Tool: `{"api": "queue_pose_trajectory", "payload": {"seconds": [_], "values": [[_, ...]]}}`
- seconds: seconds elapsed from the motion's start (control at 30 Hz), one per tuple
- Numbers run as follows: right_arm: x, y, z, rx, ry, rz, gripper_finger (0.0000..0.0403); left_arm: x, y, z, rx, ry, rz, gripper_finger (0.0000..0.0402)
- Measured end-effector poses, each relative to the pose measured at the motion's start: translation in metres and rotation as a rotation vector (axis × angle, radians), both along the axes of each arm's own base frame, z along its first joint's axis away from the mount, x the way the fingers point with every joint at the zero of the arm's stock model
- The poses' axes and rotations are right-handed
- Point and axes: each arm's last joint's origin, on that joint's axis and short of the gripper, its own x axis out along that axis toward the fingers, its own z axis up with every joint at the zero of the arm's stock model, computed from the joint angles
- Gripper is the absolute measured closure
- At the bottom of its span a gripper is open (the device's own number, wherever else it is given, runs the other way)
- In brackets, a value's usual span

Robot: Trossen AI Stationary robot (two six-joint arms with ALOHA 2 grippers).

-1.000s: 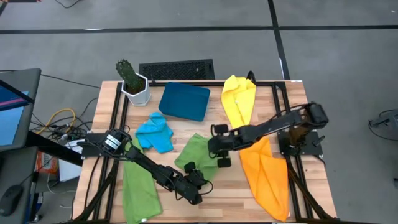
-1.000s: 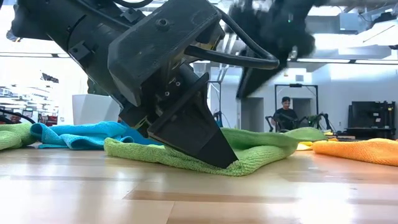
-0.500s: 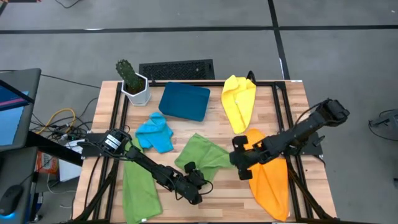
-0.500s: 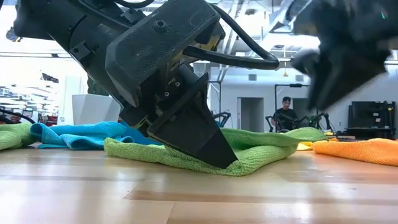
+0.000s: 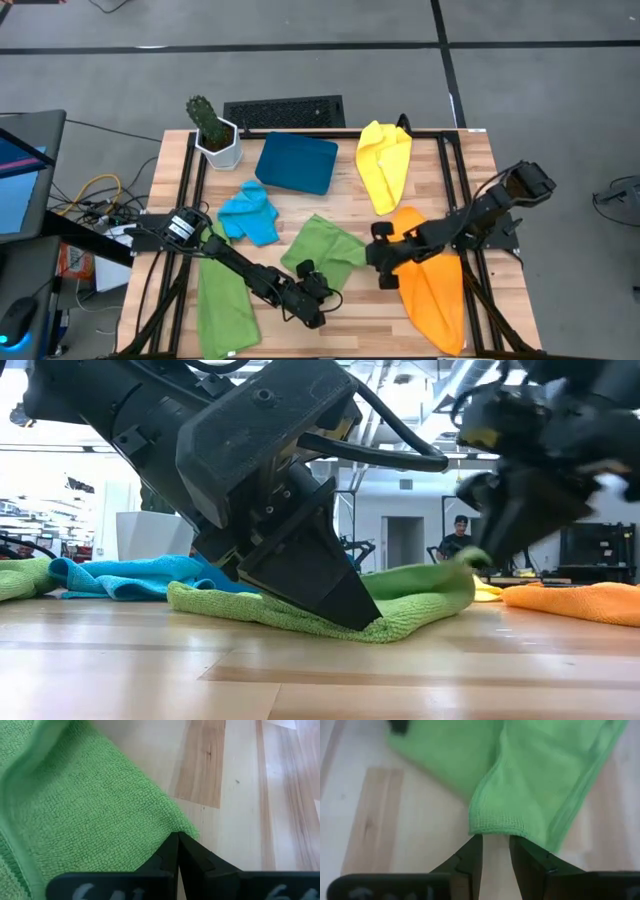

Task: Fold microfiber towels
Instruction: Fold the right green towel

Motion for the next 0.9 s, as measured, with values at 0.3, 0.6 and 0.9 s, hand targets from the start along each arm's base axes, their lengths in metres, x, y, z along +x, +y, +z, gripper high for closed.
{"api": "queue_pose_trajectory", "payload": {"seconds": [0.3,0.6,0.9], "values": [[0.023,-0.042,0.013,-0.014,-0.059,-0.125,0.0283,0.000,0.001,0.000,-0.001,-0.001,0.001,0.0402],[0.029,-0.044,0.029,0.146,-0.179,-0.134,0.0283,-0.010,0.011,0.026,0.039,0.057,0.024,0.0401],[0.042,-0.005,0.037,0.244,-0.417,-0.077,0.0283,-0.033,0.031,0.117,0.065,-0.070,0.100,0.0401]]}}
